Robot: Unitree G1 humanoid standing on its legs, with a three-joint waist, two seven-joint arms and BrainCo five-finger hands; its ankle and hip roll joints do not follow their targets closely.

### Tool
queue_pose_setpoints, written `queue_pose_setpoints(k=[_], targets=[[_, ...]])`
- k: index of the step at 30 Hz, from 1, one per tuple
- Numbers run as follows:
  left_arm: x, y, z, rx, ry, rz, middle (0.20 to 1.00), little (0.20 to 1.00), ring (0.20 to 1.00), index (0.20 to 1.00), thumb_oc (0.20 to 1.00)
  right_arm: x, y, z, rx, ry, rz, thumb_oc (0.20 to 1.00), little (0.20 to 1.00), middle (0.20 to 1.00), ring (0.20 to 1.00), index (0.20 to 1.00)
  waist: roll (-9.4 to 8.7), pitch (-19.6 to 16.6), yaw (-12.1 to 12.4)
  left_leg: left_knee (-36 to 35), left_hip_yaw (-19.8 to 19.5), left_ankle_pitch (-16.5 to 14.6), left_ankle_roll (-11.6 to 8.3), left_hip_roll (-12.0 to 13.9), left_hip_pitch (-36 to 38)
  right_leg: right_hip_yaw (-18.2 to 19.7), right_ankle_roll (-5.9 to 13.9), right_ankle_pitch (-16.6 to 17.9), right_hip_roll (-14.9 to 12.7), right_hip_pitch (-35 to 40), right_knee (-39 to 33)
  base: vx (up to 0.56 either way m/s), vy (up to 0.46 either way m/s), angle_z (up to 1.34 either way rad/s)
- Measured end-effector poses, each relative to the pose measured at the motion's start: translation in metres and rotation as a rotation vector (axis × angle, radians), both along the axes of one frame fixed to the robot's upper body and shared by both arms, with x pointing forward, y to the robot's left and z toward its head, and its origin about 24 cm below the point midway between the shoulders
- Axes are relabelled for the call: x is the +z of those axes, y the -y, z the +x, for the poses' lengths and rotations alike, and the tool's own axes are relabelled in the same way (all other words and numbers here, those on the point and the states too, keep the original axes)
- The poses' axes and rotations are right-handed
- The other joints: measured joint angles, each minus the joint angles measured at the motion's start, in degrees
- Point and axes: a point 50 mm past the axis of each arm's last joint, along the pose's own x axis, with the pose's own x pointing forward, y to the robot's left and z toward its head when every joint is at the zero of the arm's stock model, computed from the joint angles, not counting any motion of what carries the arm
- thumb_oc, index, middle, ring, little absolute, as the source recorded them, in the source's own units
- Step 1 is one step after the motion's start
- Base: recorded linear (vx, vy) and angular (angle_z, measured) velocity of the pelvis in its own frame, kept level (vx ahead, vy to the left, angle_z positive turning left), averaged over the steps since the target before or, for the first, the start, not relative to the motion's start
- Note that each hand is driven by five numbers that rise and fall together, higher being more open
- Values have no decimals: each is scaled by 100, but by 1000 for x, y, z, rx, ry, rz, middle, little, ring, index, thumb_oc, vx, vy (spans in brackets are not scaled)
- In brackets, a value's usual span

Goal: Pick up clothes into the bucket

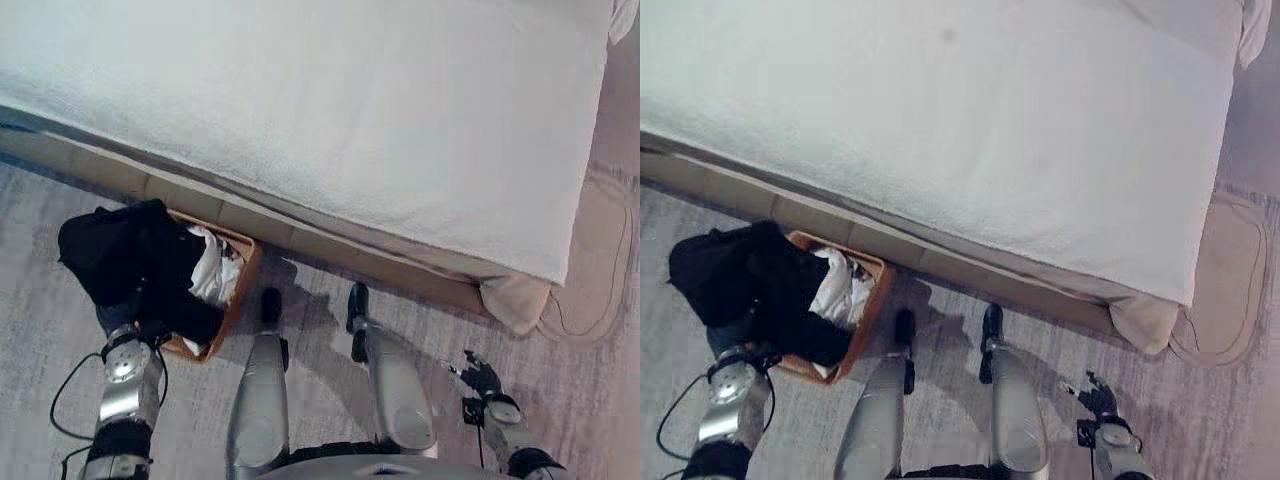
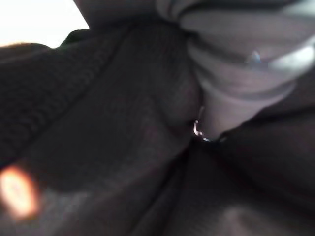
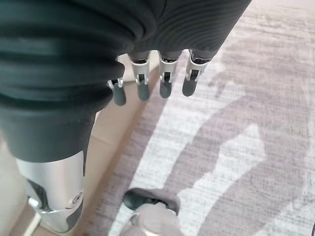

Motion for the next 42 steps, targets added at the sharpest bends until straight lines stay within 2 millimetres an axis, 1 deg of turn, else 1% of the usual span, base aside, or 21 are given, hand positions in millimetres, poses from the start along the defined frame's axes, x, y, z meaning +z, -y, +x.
queue_pose_setpoints(k=[2, 4, 5, 6, 7, 9, 11, 14, 16, 19, 21, 22, 23, 24, 29, 37, 40, 41, 42], targets=[[10, -1, 10, 16, 15, 48, 200, 200, 200, 200, 200, 3, -3, 9, -2, 27, -5, 1000, 1000, 1000, 1000, 1000, -32, 99, -11, 262, -22, -60, -14, 1, -346, 13, -65, -43, -19, -326, 248, -58, 40, 2], [16, -3, 14, 18, 3, 111, 200, 200, 200, 200, 200, 7, -3, 13, -3, 56, -17, 1000, 1000, 1000, 1000, 1000, -30, 104, -13, 511, -66, -118, 3, -34, -624, 15, -80, -82, -49, -568, 467, -37, 39, 8], [23, -9, 16, 15, -9, 177, 200, 200, 200, 200, 200, 12, -2, 17, 14, 73, -38, 1000, 1000, 1000, 1000, 1000, -31, 104, -22, 724, -116, -278, 30, -61, -877, 8, -98, -295, -113, -843, 743, 74, 24, 15], [28, -11, 18, 22, -6, 202, 200, 200, 200, 200, 200, 13, 0, 18, 11, 78, -44, 1000, 1000, 1000, 1000, 1000, -35, 105, -40, 813, -124, -289, 25, -82, -1036, 8, -104, -345, -120, -989, 867, -4, 48, 20], [35, -19, 23, 37, -19, 256, 200, 200, 200, 200, 200, 15, 1, 20, 25, 87, -59, 1000, 1000, 1000, 1000, 1000, -39, 106, -25, 1007, -164, -367, 13, -104, -1273, 4, -107, -443, -171, -1229, 1078, 93, 1, 16], [39, -27, 24, 73, -48, 290, 200, 200, 200, 200, 200, 17, -1, 24, 32, 105, -61, 1000, 1000, 1000, 1000, 1000, -89, 107, -35, 1219, -177, -433, 18, -108, -1513, 4, -113, -473, -198, -1447, 1253, 54, 6, 3], [40, -28, 24, 76, -61, 305, 200, 200, 200, 200, 200, 19, 0, 25, 41, 115, -73, 1000, 1000, 1000, 1000, 1000, -113, 97, -45, 1331, -171, -446, 33, -133, -1622, 31, -122, -490, -219, -1558, 1359, 0, 0, 0], [56, -39, 27, 100, -77, 401, 200, 200, 200, 200, 200, 25, -2, 35, 50, 148, -82, 1000, 1000, 1000, 1000, 1000, -143, 99, -125, 1394, -223, -425, 71, -146, -2041, 29, -99, -474, -211, -1934, 1383, 6, -6, 1], [56, -43, 26, 99, -124, 455, 200, 200, 200, 200, 200, 26, -5, 36, 60, 154, -78, 1000, 1000, 1000, 1000, 1000, -169, 95, -172, 1397, -256, -424, 71, -149, -2077, 23, -99, -472, -203, -1959, 1363, 5, -6, 2], [57, -42, 28, 94, -134, 486, 200, 200, 200, 200, 200, 26, -4, 36, 56, 155, -81, 1000, 1000, 1000, 1000, 1000, -171, 95, -184, 1388, -253, -424, 72, -148, -2080, 22, -98, -472, -203, -1959, 1349, 0, 0, 0], [60, -44, 32, 99, -155, 511, 200, 200, 200, 200, 200, 26, -5, 36, 56, 160, -85, 1000, 1000, 1000, 1000, 1000, -174, 93, -192, 1313, -266, -399, 106, -137, -2097, -17, -87, -464, -196, -1961, 1271, 0, 0, 0], [60, -44, 32, 97, -166, 522, 285, 285, 285, 285, 285, 26, -5, 36, 55, 160, -85, 1000, 1000, 1000, 1000, 1000, -174, 93, -202, 1307, -270, -396, 103, -139, -2100, -25, -86, -462, -197, -1961, 1268, 3, 2, 5], [60, -44, 33, 93, -174, 538, 580, 580, 580, 580, 580, 26, -5, 36, 55, 163, -85, 1000, 1000, 1000, 1000, 1000, -174, 93, -222, 1302, -269, -378, 76, -141, -2106, -40, -60, -445, -198, -1961, 1268, 1, 14, 5], [60, -44, 33, 91, -179, 546, 1000, 1000, 1000, 1000, 1000, 26, -5, 36, 55, 163, -85, 1000, 1000, 1000, 1000, 1000, -175, 93, -231, 1296, -271, -379, 76, -141, -2106, -44, -59, -440, -198, -1961, 1263, 0, 11, 4], [53, -48, 30, 102, -238, 549, 1000, 1000, 1000, 1000, 1000, 27, -6, 38, 63, 166, -85, 1000, 1000, 1000, 1000, 1000, -178, 91, -343, 1281, -228, -367, 84, -136, -2089, -36, -89, -382, -194, -1947, 1238, -2, 9, -3], [49, -47, 29, 86, -272, 580, 1000, 1000, 1000, 1000, 1000, 27, -8, 38, 67, 165, -79, 1000, 1000, 1000, 1000, 1000, -181, 87, -299, 1128, -125, -368, 87, -124, -1795, 59, -78, -377, -196, -1737, 1102, -9, 9, -3], [38, -40, 27, 56, -300, 568, 1000, 1000, 1000, 1000, 1000, 26, -8, 38, 67, 164, -79, 1000, 1000, 1000, 1000, 1000, -181, 87, -312, 1042, -108, -353, 107, -114, -1725, 81, -49, -329, -185, -1680, 1016, -86, 27, -5], [30, -34, 27, 42, -306, 544, 1000, 1000, 1000, 1000, 1000, 27, -7, 38, 67, 164, -79, 1000, 1000, 1000, 1000, 1000, -179, 83, -304, 993, -62, -311, 119, -116, -1691, 98, -55, -280, -193, -1673, 998, -7, 5, -5], [25, -31, 27, 30, -317, 530, 1000, 1000, 1000, 1000, 1000, 27, -9, 40, 70, 165, -77, 1000, 1000, 1000, 1000, 1000, -178, 87, -300, 944, -61, -314, 90, -110, -1639, 100, -60, -313, -190, -1630, 986, -9, 17, -5]])
